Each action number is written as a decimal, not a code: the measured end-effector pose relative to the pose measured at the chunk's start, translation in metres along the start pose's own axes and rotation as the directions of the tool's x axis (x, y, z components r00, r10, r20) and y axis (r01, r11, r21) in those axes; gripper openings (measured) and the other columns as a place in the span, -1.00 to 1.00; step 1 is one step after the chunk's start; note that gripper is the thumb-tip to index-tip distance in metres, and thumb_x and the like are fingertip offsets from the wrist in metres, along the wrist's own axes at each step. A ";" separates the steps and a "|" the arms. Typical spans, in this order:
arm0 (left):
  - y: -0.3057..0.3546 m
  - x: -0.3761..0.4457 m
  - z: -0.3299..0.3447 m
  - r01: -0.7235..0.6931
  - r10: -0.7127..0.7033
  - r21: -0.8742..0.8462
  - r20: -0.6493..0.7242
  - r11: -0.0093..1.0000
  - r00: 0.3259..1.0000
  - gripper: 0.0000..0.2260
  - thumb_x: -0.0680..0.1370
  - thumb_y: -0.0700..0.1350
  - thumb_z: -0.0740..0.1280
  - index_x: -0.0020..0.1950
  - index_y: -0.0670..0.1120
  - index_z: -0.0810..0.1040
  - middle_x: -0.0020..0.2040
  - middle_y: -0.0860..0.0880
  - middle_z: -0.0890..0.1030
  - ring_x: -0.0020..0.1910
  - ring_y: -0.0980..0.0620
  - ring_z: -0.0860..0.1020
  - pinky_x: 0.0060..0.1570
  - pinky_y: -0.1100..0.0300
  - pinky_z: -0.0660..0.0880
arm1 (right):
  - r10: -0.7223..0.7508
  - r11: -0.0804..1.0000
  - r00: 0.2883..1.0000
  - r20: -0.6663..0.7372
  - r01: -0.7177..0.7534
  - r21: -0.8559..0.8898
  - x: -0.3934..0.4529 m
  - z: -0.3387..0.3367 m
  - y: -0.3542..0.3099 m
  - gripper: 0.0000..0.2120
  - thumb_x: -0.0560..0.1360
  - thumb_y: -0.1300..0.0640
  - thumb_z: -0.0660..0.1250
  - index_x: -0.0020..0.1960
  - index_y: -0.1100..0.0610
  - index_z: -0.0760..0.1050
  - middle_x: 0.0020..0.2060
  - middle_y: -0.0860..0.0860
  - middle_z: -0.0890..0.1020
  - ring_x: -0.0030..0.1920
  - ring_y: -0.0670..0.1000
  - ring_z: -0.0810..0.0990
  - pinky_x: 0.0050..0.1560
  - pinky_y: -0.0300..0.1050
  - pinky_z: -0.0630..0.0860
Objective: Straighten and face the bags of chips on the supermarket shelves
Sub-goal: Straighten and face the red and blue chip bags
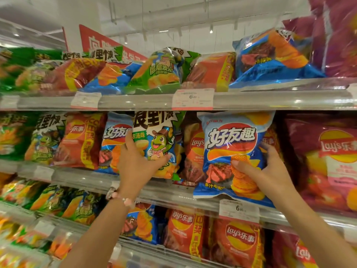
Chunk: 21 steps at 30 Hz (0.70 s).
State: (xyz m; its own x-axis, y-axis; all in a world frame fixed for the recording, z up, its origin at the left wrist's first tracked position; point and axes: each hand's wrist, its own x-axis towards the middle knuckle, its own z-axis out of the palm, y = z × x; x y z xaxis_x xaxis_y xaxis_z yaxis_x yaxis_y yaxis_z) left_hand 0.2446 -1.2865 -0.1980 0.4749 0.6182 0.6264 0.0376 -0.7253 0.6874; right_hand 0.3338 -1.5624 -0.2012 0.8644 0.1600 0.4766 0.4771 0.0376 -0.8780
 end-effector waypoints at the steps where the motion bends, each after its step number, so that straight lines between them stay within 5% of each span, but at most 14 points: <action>1: -0.004 0.000 -0.007 -0.002 0.002 0.014 0.000 1.000 1.000 0.12 0.15 0.24 0.59 0.54 0.01 0.03 0.36 -0.14 0.37 0.34 -0.15 0.35 0.25 -0.12 0.40 | 0.002 1.000 1.000 0.003 -0.002 0.004 -0.001 0.000 -0.001 -0.24 0.15 0.01 0.57 0.25 -0.11 0.29 -0.01 -0.17 0.59 -0.04 -0.14 0.62 -0.12 -0.15 0.53; 7: -0.034 -0.005 -0.049 0.014 -0.011 0.062 -0.035 0.998 0.999 0.12 0.14 0.20 0.60 0.53 0.00 0.06 0.36 -0.14 0.37 0.34 -0.16 0.35 0.26 -0.17 0.39 | -0.015 1.000 1.000 0.012 0.016 -0.027 -0.005 0.022 -0.011 -0.20 0.05 -0.09 0.56 0.22 -0.14 0.30 -0.10 -0.26 0.59 -0.19 -0.32 0.62 -0.27 -0.36 0.48; 13: -0.060 0.015 -0.080 0.012 -0.013 -0.022 -0.029 1.000 0.999 0.12 0.07 0.31 0.56 0.50 0.03 0.12 0.32 -0.10 0.43 0.31 -0.16 0.41 0.22 -0.22 0.42 | -0.008 0.998 0.997 0.076 0.013 -0.063 -0.006 0.084 -0.022 -0.17 0.16 -0.07 0.57 0.34 -0.05 0.29 -0.02 -0.24 0.58 0.00 -0.14 0.60 0.04 -0.07 0.54; 17: -0.072 0.028 -0.096 0.013 -0.013 -0.056 -0.007 0.998 1.000 0.13 0.02 0.39 0.49 0.48 0.07 0.12 0.31 -0.08 0.45 0.28 -0.13 0.45 0.21 -0.20 0.44 | -0.026 0.992 0.998 0.061 0.033 -0.118 0.002 0.134 -0.028 -0.35 0.27 -0.02 0.56 0.25 -0.05 0.32 0.03 -0.16 0.56 0.10 -0.02 0.57 0.13 -0.01 0.51; 21: -0.084 0.035 -0.104 -0.002 0.005 -0.107 0.033 0.994 0.999 0.12 0.06 0.36 0.50 0.50 0.07 0.09 0.35 -0.06 0.40 0.33 -0.12 0.39 0.26 -0.22 0.39 | -0.063 0.981 0.998 -0.007 0.061 -0.182 0.013 0.182 -0.018 -0.49 0.35 0.04 0.53 0.17 -0.01 0.33 0.00 -0.15 0.53 0.07 -0.02 0.51 0.00 -0.18 0.39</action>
State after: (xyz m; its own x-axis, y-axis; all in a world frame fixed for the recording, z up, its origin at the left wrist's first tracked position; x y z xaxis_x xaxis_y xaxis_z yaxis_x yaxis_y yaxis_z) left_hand 0.1666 -1.1723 -0.1958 0.5039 0.6040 0.6175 -0.0572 -0.6900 0.7216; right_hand 0.3074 -1.3817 -0.1875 0.8338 0.1506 0.5312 0.5495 -0.1328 -0.8249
